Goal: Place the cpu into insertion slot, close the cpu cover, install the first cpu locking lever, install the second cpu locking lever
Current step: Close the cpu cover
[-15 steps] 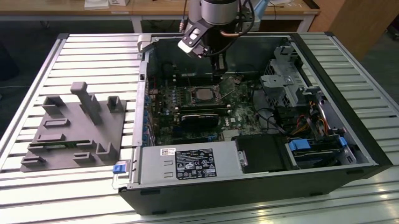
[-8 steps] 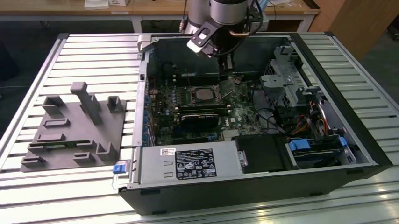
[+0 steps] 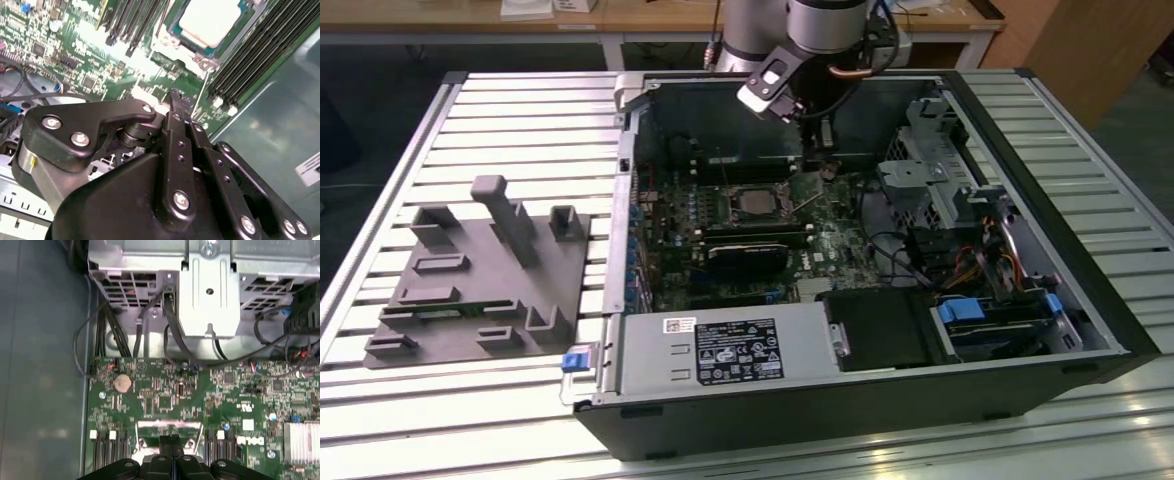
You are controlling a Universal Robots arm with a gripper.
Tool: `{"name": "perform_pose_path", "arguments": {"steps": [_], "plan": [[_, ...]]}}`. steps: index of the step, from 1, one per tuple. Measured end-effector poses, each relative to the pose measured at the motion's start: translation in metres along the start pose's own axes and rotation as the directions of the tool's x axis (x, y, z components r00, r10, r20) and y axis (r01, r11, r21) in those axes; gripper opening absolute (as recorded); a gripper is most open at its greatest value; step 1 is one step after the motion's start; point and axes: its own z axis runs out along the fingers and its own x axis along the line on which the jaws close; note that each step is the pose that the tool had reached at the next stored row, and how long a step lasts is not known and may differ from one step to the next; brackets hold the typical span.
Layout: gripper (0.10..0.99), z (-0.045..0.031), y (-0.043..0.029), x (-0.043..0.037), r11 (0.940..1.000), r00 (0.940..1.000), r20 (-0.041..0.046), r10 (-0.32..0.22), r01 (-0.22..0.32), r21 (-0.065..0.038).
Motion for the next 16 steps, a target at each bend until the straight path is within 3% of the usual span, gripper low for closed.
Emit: {"name": "perform_pose_path", "arguments": {"steps": [16], "plan": [[0.106,0.0029,0.0331,0.0000,1.0000,1.0000,-0.0001,0.000,0.000,0.000]]}}
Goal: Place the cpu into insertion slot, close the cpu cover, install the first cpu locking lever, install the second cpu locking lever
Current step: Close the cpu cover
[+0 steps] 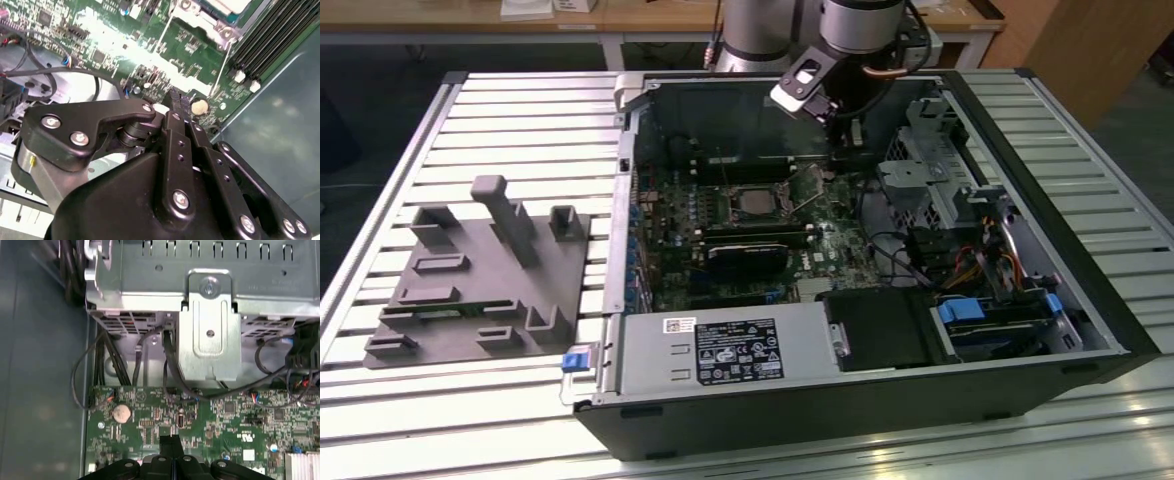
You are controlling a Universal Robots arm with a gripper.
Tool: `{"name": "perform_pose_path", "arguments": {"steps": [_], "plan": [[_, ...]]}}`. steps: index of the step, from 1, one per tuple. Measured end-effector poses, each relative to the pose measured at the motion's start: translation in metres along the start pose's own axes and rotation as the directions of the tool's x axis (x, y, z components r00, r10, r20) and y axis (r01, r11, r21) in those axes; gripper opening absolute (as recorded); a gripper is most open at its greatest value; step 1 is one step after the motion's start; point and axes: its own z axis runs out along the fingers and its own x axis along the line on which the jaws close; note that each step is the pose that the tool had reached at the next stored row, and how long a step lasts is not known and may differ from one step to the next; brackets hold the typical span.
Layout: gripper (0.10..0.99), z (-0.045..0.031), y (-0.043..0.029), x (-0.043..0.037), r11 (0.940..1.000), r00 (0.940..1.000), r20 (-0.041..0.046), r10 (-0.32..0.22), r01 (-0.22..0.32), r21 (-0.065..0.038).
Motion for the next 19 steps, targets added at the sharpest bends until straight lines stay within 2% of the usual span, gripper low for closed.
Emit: {"name": "perform_pose_path", "arguments": {"steps": [2,7,19], "plan": [[0.106,0.0002,0.0022,0.0001,1.0000,1.0000,0.0000,0.000,0.000,0.000],[0.106,0.0006,0.0023,0.0000,1.0000,1.0000,-0.0002,0.000,0.000,0.000],[0.106,0.0086,0.0043,0.0000,1.0000,1.0000,0.0000,0.000,0.000,0.001]]}}
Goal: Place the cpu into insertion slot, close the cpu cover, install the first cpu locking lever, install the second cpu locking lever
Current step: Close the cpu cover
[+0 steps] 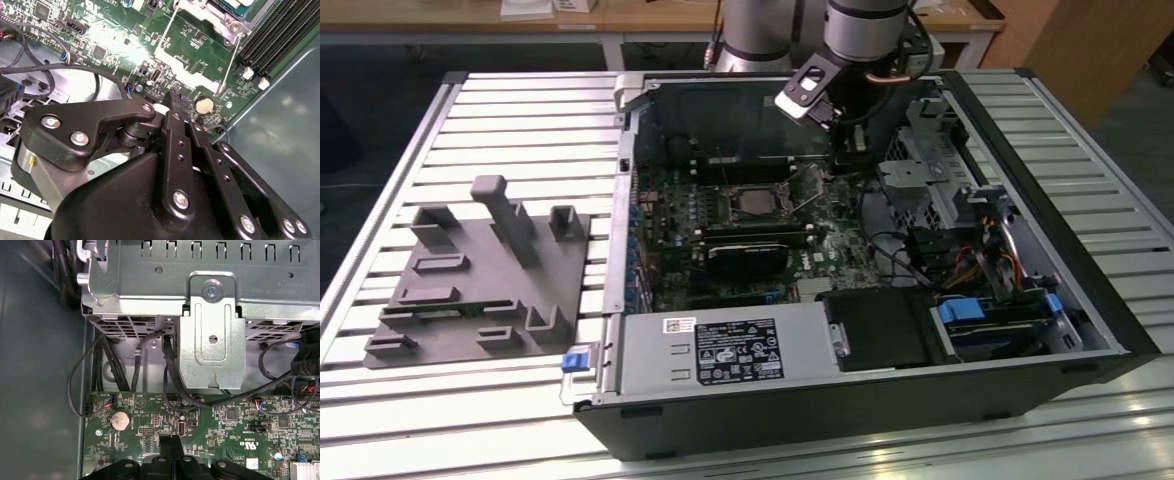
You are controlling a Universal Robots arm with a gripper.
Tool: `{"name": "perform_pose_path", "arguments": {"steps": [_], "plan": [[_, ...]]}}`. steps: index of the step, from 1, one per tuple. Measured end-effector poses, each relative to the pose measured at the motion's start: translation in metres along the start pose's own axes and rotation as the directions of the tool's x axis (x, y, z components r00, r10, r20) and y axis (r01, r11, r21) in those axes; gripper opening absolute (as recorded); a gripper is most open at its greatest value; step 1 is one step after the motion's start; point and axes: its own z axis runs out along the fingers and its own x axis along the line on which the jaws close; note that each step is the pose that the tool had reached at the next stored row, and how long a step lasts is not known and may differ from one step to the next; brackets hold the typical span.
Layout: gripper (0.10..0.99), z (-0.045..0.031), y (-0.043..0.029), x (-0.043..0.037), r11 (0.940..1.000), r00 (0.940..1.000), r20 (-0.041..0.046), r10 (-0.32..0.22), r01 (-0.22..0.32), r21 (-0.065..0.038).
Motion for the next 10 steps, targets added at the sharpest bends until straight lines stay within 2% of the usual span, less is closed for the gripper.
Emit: {"name": "perform_pose_path", "arguments": {"steps": [10], "plan": [[0.106,0.0123,-0.0007,0.0000,1.0000,1.0000,0.0011,0.000,0.000,0.003]]}}
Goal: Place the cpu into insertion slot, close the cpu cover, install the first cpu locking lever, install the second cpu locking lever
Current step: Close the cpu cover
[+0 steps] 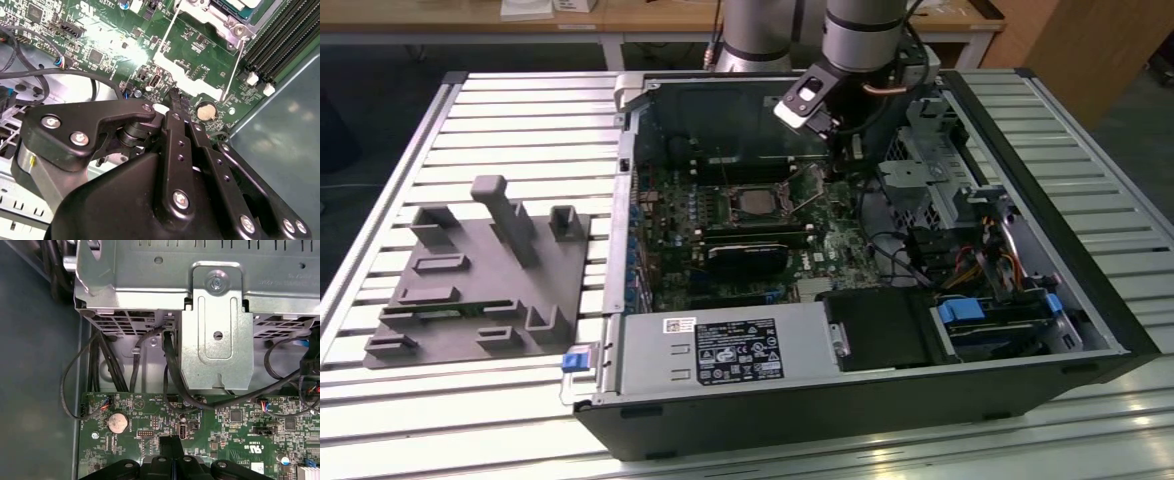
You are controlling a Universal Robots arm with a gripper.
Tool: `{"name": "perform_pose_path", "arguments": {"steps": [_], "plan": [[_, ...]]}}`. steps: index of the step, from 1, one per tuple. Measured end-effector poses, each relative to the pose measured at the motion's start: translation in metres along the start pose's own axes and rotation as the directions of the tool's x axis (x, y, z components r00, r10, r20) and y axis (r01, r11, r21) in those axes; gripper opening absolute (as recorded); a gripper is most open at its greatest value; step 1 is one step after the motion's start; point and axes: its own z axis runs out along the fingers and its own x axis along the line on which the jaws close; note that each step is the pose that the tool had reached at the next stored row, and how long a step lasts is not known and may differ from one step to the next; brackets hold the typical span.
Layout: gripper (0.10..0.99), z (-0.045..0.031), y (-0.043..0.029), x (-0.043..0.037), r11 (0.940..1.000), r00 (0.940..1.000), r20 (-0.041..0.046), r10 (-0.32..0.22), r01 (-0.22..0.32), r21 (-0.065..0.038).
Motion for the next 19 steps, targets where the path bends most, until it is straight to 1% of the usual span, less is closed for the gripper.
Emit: {"name": "perform_pose_path", "arguments": {"steps": [3,8,19], "plan": [[0.106,0.0018,-0.0001,0.0000,1.0000,1.0000,0.0012,0.000,0.000,0.000],[0.106,0.0023,-0.0005,0.0000,1.0000,1.0000,0.0012,0.000,0.000,0.000],[0.106,0.0020,-0.0057,0.0000,1.0000,1.0000,0.0012,0.000,0.000,0.000]]}}
